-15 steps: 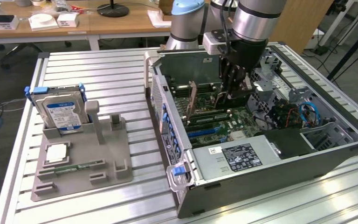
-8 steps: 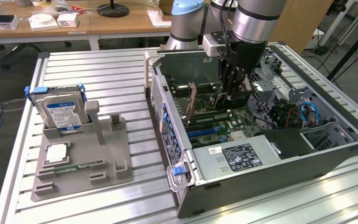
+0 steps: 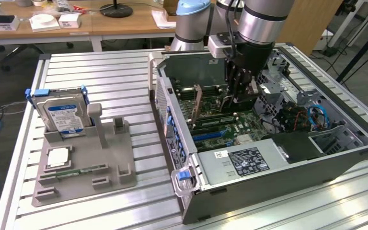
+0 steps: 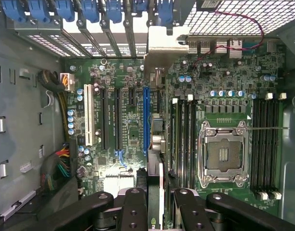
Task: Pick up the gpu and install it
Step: 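Insert the gpu into the slot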
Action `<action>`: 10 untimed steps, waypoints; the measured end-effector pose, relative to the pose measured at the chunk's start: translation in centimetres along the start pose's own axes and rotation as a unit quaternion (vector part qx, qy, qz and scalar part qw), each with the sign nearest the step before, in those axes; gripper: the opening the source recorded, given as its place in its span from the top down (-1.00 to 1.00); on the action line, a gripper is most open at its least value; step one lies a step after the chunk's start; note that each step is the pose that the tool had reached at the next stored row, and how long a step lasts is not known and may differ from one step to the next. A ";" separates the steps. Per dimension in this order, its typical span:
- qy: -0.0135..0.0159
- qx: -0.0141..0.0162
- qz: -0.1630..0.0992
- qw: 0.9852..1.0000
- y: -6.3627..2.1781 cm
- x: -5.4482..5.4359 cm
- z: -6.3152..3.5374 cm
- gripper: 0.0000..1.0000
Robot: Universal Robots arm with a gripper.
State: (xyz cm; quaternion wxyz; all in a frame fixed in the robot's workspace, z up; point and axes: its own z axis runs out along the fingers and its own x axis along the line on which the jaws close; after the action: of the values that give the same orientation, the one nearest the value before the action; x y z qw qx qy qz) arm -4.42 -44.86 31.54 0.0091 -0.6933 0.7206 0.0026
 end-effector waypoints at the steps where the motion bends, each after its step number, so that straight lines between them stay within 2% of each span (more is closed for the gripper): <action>1: 0.000 0.000 0.000 1.000 0.00 0.0 0.01 0.47; 10: 0.000 0.000 0.001 1.000 0.02 0.0 0.90 0.47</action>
State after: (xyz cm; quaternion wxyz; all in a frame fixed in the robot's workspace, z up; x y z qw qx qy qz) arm -4.43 -44.88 30.65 0.0091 -0.6927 0.7212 0.0026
